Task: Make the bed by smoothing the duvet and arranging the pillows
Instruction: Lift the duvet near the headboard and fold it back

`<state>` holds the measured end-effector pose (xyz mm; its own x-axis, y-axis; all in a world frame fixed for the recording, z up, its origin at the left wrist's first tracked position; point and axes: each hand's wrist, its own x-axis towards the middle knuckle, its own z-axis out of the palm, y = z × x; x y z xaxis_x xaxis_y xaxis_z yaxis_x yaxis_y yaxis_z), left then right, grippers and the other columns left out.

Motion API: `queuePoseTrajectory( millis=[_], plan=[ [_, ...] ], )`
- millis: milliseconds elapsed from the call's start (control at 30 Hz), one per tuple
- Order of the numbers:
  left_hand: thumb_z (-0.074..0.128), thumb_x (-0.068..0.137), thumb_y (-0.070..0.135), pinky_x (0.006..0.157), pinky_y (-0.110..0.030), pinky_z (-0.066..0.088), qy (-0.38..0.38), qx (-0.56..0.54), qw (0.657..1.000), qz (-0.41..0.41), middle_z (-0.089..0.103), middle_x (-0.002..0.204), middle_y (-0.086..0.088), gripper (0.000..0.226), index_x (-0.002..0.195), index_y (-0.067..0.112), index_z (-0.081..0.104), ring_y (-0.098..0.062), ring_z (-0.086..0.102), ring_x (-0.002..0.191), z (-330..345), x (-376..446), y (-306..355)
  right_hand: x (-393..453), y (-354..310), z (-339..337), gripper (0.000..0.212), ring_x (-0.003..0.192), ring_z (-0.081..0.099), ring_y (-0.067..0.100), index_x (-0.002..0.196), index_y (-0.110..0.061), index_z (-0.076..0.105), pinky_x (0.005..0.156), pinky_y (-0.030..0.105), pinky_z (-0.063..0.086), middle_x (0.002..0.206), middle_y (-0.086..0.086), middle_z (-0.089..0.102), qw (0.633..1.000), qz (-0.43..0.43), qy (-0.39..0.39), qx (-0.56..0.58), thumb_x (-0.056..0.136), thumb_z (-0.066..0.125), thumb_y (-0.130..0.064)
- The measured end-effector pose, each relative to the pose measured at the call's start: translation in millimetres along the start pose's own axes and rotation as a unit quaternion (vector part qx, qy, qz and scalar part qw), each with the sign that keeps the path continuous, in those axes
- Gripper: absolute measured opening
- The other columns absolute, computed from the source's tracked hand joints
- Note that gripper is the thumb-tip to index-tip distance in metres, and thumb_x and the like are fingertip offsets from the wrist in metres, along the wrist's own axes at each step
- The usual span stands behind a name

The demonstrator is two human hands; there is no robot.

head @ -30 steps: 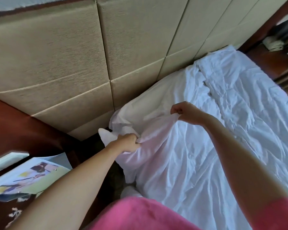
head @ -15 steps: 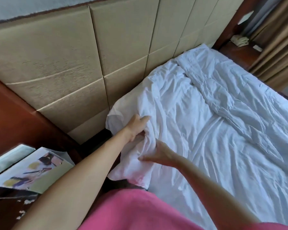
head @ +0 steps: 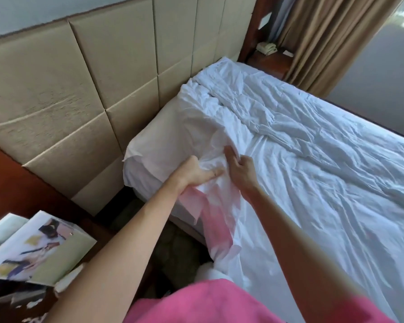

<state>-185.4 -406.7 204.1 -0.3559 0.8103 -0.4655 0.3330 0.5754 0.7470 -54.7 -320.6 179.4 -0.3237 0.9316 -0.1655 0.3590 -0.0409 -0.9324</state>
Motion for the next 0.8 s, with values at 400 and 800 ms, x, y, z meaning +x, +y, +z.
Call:
queuePoseTrajectory(
  millis=[400, 800],
  plan=[
    [0.048, 0.091, -0.002, 0.089, -0.033, 0.051, 0.237, -0.067, 0.96, 0.136, 0.06, 0.115, -0.006, 0.051, 0.137, 0.019, 0.048, -0.027, 0.06, 0.105, 24.2, -22.6, 62.7, -73.2, 32.4, -46.9, 0.109, 0.146, 0.018, -0.001, 0.156, -0.043, -0.002, 0.116, 0.025, 0.027, 0.162, -0.018, 0.013, 0.966, -0.118, -0.228, -0.039, 0.078, 0.074, -0.055],
    [0.072, 0.088, 0.033, 0.103, -0.018, 0.032, -0.032, 0.104, 0.965, 0.237, 0.053, 0.138, 0.003, 0.035, 0.117, 0.013, 0.069, -0.005, 0.044, 0.13, 78.2, -10.6, 103.2, -55.9, 47.7, -111.5, 0.024, 0.081, 0.062, 0.012, 0.107, -0.026, 0.067, 0.072, 0.038, 0.053, 0.092, 0.002, 0.069, 0.989, -0.096, -0.085, 0.074, 0.106, 0.044, -0.03]
  ],
)
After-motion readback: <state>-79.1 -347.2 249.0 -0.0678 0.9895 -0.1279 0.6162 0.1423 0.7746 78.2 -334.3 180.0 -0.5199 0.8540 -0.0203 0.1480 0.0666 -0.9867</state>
